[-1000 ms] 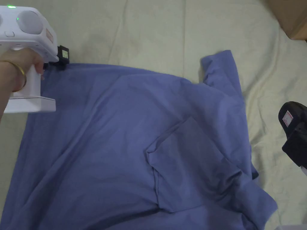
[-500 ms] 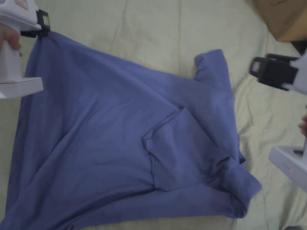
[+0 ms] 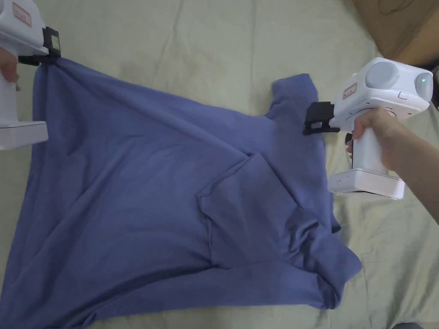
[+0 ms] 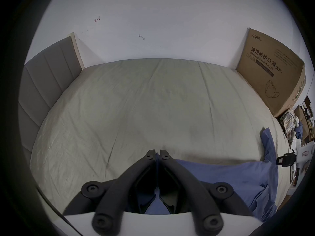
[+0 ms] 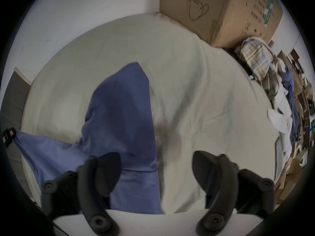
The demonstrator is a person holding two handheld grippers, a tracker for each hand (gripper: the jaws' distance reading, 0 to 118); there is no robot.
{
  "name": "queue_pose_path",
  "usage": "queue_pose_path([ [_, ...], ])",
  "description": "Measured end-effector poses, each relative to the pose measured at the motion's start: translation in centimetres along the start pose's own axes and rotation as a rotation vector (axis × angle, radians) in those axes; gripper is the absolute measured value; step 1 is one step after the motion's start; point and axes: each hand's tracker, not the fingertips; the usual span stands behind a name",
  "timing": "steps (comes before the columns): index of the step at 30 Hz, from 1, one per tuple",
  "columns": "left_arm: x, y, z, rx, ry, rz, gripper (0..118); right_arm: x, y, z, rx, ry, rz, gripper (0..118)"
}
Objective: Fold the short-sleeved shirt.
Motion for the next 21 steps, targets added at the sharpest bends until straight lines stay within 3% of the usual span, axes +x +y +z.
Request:
queue_pose_path([
  [2,0.2,-0.1,-0.2,-0.006,0.006,-0.011,0,-0.3,-0.3,-0.9,-0.013,0.003,-0.018,67],
  [6,-0.2,-0.2,-0.8,-0.019,0.012,-0.019,0,-0.9,-0.7,-1.1,-0.005,0.0,-0.004,10],
  [7,0.1,-0.4,-0.4,-0.019,0.014,-0.018,0,-1.0,-0.6,-0.9,0.006,-0.034,0.02,2],
  [13,0.3,-0.7,1.0,-0.013,0.011,-0.007,0,-1.0,-1.1,3.1,0.058,0.041,0.076,2],
  [17,0.0,-0.7,3.8,0.018,-0.003,0.017,0,1.8,1.6,7.9,0.12,0.102,0.124,2],
  [21,-1.5,0.2,8.6,0.103,-0.029,0.072,0,1.2,0.2,16.4,0.227,0.175,0.132,2],
])
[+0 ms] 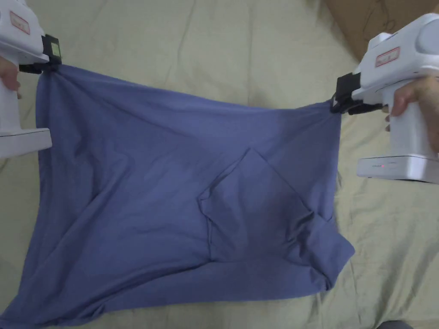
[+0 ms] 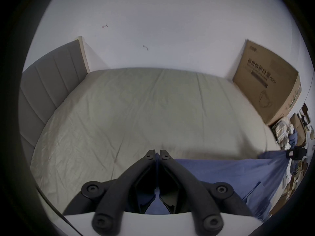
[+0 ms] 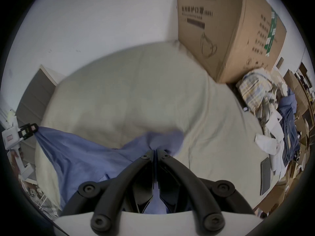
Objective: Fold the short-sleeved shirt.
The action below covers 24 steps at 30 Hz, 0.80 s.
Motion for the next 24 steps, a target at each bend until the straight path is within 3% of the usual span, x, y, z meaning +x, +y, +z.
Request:
queue_pose_path([
  [7,-2.9,3.9,12.0,0.222,-0.042,0.078,0,-1.0,1.4,12.3,0.185,0.068,0.087,2],
  [12,-3.7,7.6,19.5,0.361,-0.03,0.067,0,-2.7,4.7,19.6,0.344,0.099,0.095,2],
  [17,-3.1,11.8,24.2,0.459,0.046,0.032,0,-6.0,9.4,24.4,0.498,0.038,0.161,2],
  [24,-1.5,19.3,24.0,0.557,0.232,-0.037,0,-10.9,15.9,26.8,0.645,-0.054,0.136,2],
])
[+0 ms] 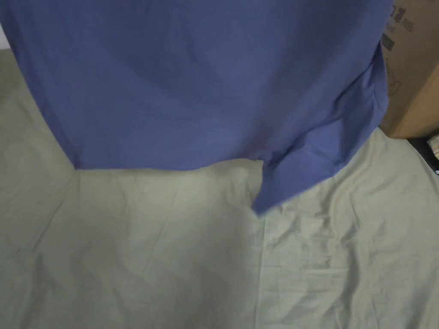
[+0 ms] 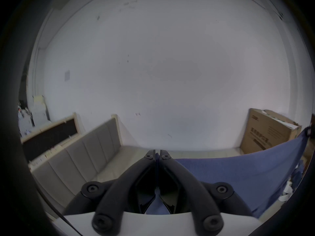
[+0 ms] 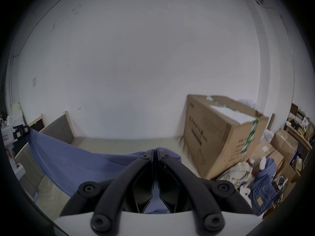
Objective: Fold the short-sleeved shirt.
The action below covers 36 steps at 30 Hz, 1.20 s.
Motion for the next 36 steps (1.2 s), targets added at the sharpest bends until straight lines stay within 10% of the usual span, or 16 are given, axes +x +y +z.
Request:
queue_pose_path([
  [20,4.4,6.6,-11.1,0.291,0.174,0.09,0,-5.1,12.1,-7.9,0.416,-0.211,-0.023,2],
  [36,4.2,-13.6,-9.5,-0.009,0.091,0.116,0,-0.2,-9.4,-10.1,0.07,-0.066,-0.058,2],
])
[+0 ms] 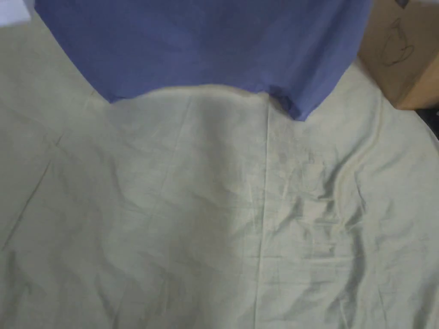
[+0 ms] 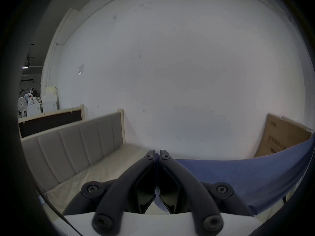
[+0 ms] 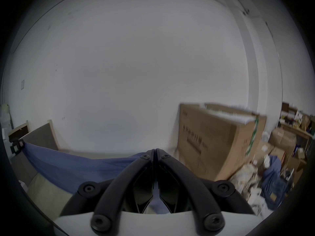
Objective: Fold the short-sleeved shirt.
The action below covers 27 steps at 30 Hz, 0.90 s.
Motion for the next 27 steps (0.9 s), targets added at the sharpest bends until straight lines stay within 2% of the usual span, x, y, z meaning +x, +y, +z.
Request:
queue_pose_path([
  [6,-4.4,-11.3,7.1,-0.112,-0.094,0.031,0,3.2,-14.2,5.7,-0.188,0.067,-0.023,2],
  [9,-6.8,-17.0,11.7,-0.169,-0.123,-0.024,0,5.2,-20.9,8.8,-0.281,0.103,-0.053,2],
  [13,-9.9,-24.2,17.6,-0.271,-0.138,-0.005,0,7.1,-29.0,13.0,-0.391,0.129,-0.025,2],
  [14,-10.4,-25.6,18.8,-0.317,-0.148,-0.049,0,7.5,-30.7,14.1,-0.408,0.143,-0.024,2],
  [15,-10.7,-27.0,20.1,-0.335,-0.13,-0.077,0,7.7,-32.1,15.0,-0.428,0.139,-0.013,2],
  [17,-11.4,-29.8,22.5,-0.393,-0.126,-0.138,0,8.3,-34.6,17.1,-0.454,0.136,-0.059,2],
  [20,-12.1,-32.2,24.5,-0.478,-0.121,-0.15,0,9.2,-37.3,19.4,-0.485,0.135,-0.102,2],
  [27,-13.7,-34.1,27.8,-0.576,-0.064,-0.105,0,10.3,-41.5,23.4,-0.557,0.146,-0.051,2],
])
